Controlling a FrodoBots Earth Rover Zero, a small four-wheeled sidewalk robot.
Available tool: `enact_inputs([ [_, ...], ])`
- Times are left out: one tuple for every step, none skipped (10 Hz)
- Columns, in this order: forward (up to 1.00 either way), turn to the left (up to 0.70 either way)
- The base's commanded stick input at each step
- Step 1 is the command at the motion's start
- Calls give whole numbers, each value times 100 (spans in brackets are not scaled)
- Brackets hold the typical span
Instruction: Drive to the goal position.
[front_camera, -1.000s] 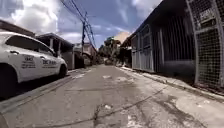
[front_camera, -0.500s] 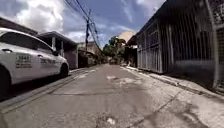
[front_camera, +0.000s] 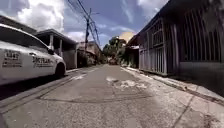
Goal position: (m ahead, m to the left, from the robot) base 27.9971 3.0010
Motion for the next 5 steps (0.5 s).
enact_inputs([
  [70,0],
  [70,0],
  [70,0],
  [70,35],
  [70,35],
])
